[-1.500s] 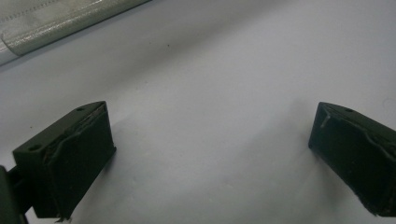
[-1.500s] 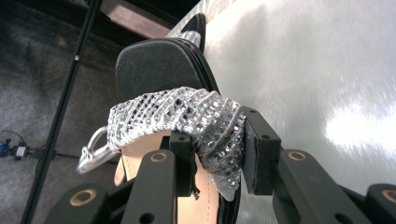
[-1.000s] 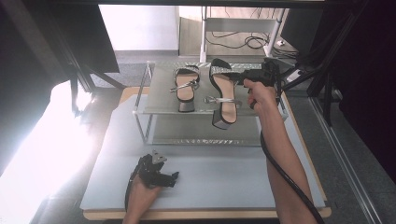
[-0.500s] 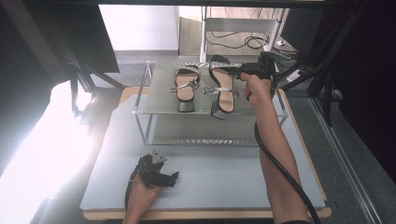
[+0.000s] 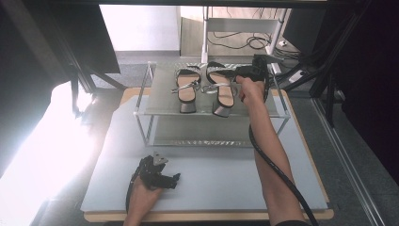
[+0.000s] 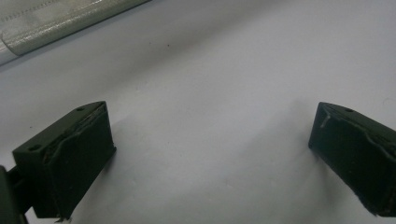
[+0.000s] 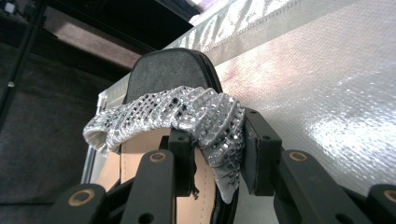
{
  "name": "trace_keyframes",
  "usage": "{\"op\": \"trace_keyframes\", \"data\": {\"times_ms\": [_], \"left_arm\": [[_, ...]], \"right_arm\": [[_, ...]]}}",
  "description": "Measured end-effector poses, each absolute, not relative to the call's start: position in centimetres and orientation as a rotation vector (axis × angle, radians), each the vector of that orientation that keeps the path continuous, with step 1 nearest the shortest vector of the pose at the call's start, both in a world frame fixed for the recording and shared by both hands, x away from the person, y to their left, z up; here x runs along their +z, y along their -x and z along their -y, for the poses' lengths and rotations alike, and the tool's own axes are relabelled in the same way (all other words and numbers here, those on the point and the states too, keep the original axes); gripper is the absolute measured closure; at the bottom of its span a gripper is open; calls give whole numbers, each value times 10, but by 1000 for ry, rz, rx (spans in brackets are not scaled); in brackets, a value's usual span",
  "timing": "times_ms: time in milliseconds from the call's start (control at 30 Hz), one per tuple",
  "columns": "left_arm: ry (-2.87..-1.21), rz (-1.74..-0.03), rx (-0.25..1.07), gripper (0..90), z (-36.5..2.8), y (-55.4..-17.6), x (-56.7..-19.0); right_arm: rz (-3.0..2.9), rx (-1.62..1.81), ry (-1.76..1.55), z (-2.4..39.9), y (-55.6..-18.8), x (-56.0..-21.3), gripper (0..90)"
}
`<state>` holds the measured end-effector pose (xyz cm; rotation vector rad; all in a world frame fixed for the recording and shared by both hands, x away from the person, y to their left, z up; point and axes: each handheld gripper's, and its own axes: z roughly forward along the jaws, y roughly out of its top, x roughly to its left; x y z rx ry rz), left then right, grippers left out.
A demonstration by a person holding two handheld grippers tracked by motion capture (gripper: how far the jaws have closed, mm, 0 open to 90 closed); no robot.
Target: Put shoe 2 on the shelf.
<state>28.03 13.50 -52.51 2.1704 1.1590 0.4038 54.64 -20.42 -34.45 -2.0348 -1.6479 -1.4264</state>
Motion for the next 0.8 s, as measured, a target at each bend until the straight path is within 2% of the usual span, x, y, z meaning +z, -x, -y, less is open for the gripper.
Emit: {"op": "trace_keyframes", "data": {"times_ms": [600, 800], "left_arm": [[-2171, -1159, 404, 0, -135, -280, -525], [-2171, -1159, 405, 0, -135, -280, -525]], "right_arm": [[1695, -1419, 2080, 184, -555, -349, 617], [1700, -1452, 2052, 184, -554, -351, 566]]}}
